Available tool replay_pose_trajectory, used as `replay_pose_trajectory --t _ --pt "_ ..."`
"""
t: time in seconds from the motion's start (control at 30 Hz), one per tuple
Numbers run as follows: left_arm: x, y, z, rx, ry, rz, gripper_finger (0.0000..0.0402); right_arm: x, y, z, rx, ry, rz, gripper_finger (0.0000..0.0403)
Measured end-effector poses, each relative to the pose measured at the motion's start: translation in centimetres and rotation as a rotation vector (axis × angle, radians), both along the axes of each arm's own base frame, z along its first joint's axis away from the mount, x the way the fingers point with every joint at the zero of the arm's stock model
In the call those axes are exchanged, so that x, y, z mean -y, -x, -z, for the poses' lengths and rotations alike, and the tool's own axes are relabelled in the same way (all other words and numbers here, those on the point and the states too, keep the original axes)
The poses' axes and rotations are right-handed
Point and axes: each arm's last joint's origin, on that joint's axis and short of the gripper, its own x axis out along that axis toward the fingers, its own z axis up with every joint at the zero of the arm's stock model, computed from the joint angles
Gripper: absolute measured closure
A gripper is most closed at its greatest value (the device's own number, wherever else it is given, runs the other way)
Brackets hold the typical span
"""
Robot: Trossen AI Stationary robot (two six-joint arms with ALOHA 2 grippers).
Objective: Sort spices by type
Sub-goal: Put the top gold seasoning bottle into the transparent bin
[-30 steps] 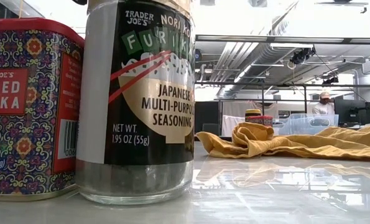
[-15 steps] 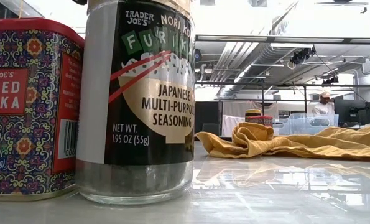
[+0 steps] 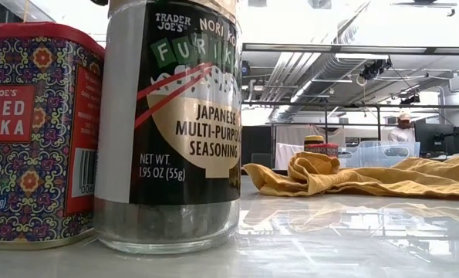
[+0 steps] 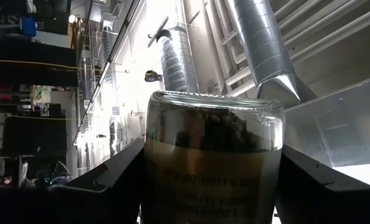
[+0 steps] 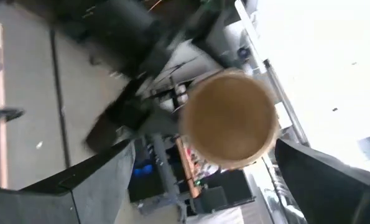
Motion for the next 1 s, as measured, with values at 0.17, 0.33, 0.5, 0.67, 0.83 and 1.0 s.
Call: replay_pose_trajectory --t 0.17,0.33,0.5,0.67,0.83,1.0 --pt "0.1 -0.1 0.1 -0.008 0.001 0.006 0.0151 0.1 0.0 -0.5 -0.005 0.052 -0.034 0.002" --pt "0.2 -0.1 0.1 -0.01 -0.003 0.013 0.0151 0.6 -0.2 -0.4 -0.019 0.066 -0.079 0.002" --pt "0.6 -0.3 0.0 -0.014 -0.016 0.046 0.0151 1.7 -0.3 -0.4 -0.022 0.069 -0.053 0.002" --pt "1.1 -0.5 0.1 -0.03 -0.033 0.065 0.0151 2.5 -0.3 -0.4 -0.023 0.069 -0.036 0.002" --pt "1.3 -0.6 0.1 -0.04 -0.038 0.066 0.0151 2.4 -0.3 -0.4 -0.021 0.068 -0.039 0.002" --pt "1.2 -0.6 0.1 -0.042 -0.036 0.062 0.0151 2.3 -0.3 -0.4 -0.02 0.067 -0.038 0.0036"
